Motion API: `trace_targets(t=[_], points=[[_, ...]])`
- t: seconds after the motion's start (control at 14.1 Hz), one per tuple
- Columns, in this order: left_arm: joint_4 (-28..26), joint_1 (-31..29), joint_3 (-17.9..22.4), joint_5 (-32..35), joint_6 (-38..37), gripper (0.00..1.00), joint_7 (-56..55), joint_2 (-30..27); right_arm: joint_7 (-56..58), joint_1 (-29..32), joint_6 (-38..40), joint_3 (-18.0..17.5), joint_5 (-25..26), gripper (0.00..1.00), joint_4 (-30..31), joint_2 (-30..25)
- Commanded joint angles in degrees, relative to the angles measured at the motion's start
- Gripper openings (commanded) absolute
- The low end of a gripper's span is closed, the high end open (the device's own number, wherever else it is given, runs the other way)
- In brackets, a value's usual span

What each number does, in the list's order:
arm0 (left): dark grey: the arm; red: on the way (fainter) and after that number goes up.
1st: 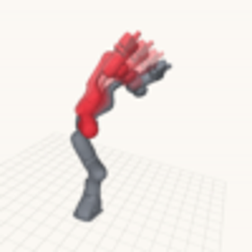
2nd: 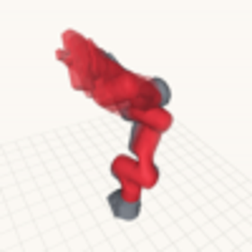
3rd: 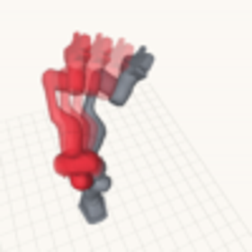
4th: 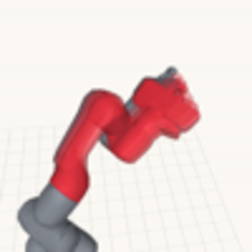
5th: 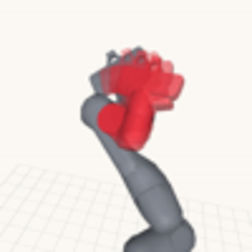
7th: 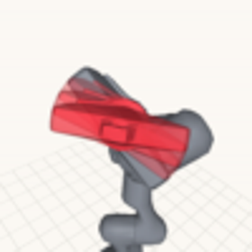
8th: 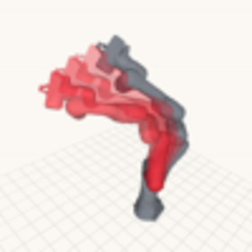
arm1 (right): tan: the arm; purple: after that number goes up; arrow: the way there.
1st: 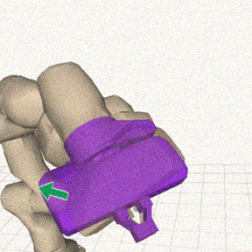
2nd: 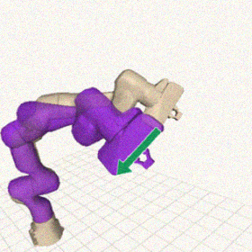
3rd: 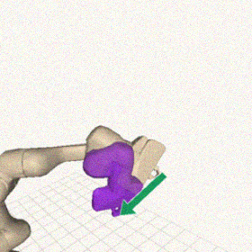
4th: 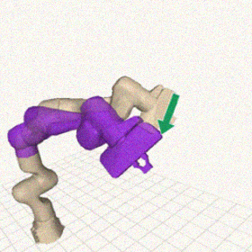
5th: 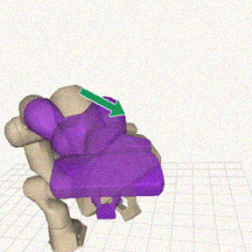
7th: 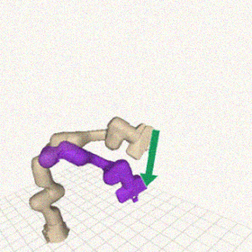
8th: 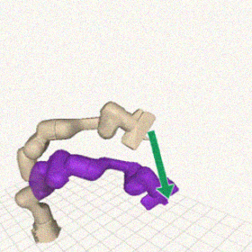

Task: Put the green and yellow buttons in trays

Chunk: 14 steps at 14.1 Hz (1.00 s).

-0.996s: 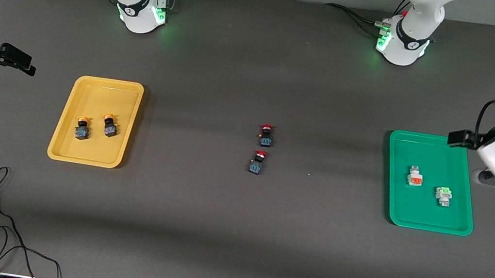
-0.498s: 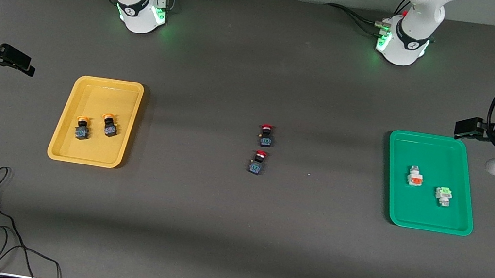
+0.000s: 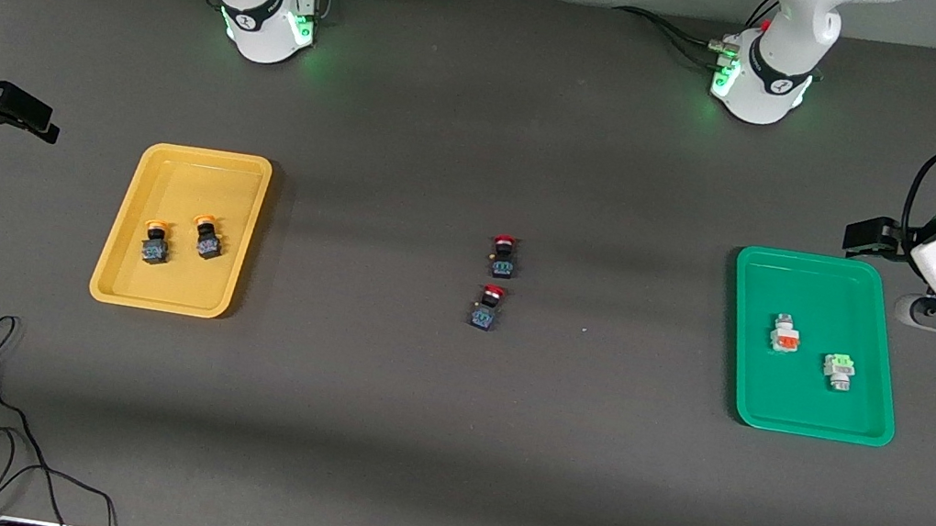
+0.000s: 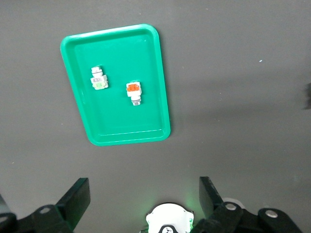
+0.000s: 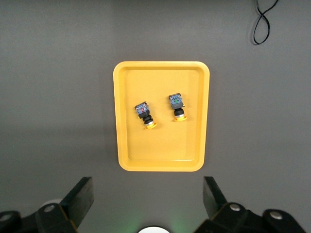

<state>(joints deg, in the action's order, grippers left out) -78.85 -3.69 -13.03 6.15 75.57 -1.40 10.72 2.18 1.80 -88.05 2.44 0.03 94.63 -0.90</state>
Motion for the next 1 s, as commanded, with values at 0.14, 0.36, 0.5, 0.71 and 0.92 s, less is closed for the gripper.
trace_targets(t=[0.14,0.36,0.5,0.71,0.92], points=[[-14.0,10.54,10.99,-0.79,10.97,1.0,0.08,-10.51,-1.22,0.39,-0.01,0.1,1.12,1.0,-0.85,0.2],[-15.81,9.94,10.92,-1.05,13.29,1.0,3.4,-10.72,-1.22,0.39,-0.01,0.19,1.12,1.0,-0.85,0.28],[-13.88,9.76,10.92,-1.32,12.24,1.0,3.77,-8.88,-1.22,0.39,-0.1,0.28,1.03,1.0,-0.85,0.28],[-13.79,9.85,10.92,-1.32,12.32,1.0,3.77,-8.78,-1.13,0.39,-0.1,0.28,1.03,1.0,-0.85,0.28],[-13.79,9.85,10.92,-1.32,12.76,1.0,3.77,-8.61,-1.13,0.39,-0.19,0.28,1.03,1.0,-0.85,0.28]])
